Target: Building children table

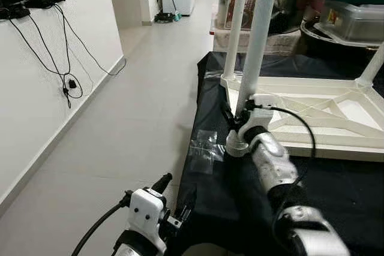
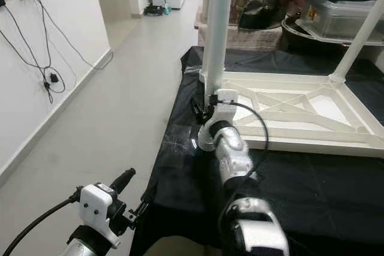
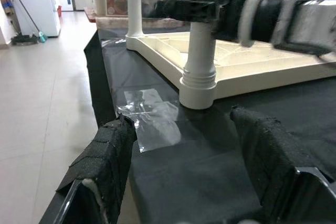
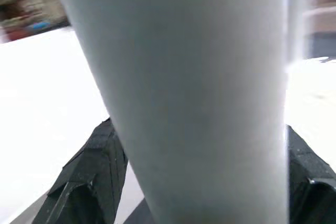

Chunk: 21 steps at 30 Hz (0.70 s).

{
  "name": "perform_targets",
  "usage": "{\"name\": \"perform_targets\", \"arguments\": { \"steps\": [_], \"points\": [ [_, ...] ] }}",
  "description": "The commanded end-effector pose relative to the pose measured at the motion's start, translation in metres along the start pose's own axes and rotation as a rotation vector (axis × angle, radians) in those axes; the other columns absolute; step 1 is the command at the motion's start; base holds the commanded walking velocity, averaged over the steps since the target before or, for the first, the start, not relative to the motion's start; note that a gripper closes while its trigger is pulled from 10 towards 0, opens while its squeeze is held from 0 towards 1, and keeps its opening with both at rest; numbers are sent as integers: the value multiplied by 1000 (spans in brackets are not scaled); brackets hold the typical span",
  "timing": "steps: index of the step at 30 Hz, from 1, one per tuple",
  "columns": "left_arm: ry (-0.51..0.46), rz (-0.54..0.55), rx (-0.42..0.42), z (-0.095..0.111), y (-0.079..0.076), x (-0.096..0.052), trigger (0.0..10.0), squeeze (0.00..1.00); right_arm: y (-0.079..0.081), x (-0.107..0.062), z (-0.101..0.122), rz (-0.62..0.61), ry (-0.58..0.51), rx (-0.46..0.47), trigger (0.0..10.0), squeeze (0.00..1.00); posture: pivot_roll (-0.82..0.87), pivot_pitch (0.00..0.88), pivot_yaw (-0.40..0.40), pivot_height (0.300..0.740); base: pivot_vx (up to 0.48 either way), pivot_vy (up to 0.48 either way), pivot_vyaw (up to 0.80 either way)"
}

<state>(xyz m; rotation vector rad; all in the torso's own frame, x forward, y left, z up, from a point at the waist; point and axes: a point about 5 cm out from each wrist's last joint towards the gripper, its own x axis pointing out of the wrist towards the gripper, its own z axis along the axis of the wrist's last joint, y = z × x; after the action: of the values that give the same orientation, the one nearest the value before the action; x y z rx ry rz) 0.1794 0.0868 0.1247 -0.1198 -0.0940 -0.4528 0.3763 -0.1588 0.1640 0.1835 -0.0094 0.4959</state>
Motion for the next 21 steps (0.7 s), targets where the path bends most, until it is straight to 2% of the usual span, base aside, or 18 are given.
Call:
{"name": "perform_targets", "arguments": {
  "steps": [1, 3, 6, 7, 8, 10, 12, 13, 15, 16, 17, 18, 21],
  "points": [
    [5, 1, -4, -3, 0, 0, 10000, 0, 19, 3, -10, 232, 77, 80, 10000, 0, 50, 0, -27, 740, 0, 0, 0],
    [5, 1, -4, -3, 0, 0, 10000, 0, 19, 3, -10, 232, 77, 80, 10000, 0, 50, 0, -27, 740, 0, 0, 0],
    [3, 1, -4, -4, -1, 1, 10000, 0, 35, -7, -16, 584, 185, 115, 10000, 0, 52, 0, -26, 740, 0, 0, 0],
    [3, 1, -4, -4, -1, 1, 10000, 0, 35, -7, -16, 584, 185, 115, 10000, 0, 52, 0, -26, 740, 0, 0, 0],
    [3, 1, -4, -4, -1, 1, 10000, 0, 39, -8, -18, 676, 215, 114, 10000, 0, 56, 0, -32, 740, 0, 0, 0],
    [3, 1, -4, -4, -1, 1, 10000, 0, 39, -8, -18, 676, 215, 114, 10000, 0, 56, 0, -32, 740, 0, 0, 0],
    [2, 0, -3, -4, -2, 1, 10000, 0, 49, -9, -22, 849, 278, 84, 10000, 0, 60, 0, -34, 740, 0, 0, 0],
    [2, 0, -3, -4, -2, 1, 10000, 0, 49, -9, -22, 849, 278, 84, 10000, 0, 60, 0, -34, 740, 0, 0, 0],
    [1, 0, -1, -4, -2, 1, 10000, 0, 56, -6, -22, 938, 314, 64, 10000, 0, 65, 0, -39, 740, 0, 0, 0],
    [1, 1, -1, -4, -2, 1, 10000, 0, 58, -2, -22, 937, 317, 46, 4196, 0, 65, 0, -39, 740, 0, 0, 0],
    [1, 1, -1, -4, -2, 1, 10000, 0, 58, -2, -22, 937, 317, 46, 4196, 0, 65, 0, -39, 740, 0, 0, 0],
    [0, 3, 0, -4, -2, 1, 10000, 0, 59, 1, -21, 912, 309, 34, 0, 0, 65, 0, -39, 740, 0, 0, 0],
    [-1, 6, 0, -4, -2, 1, 10000, 0, 60, 7, -21, 827, 287, -3, 0, 0, 68, 0, -43, 740, 0, 0, 0]
  ]
}}
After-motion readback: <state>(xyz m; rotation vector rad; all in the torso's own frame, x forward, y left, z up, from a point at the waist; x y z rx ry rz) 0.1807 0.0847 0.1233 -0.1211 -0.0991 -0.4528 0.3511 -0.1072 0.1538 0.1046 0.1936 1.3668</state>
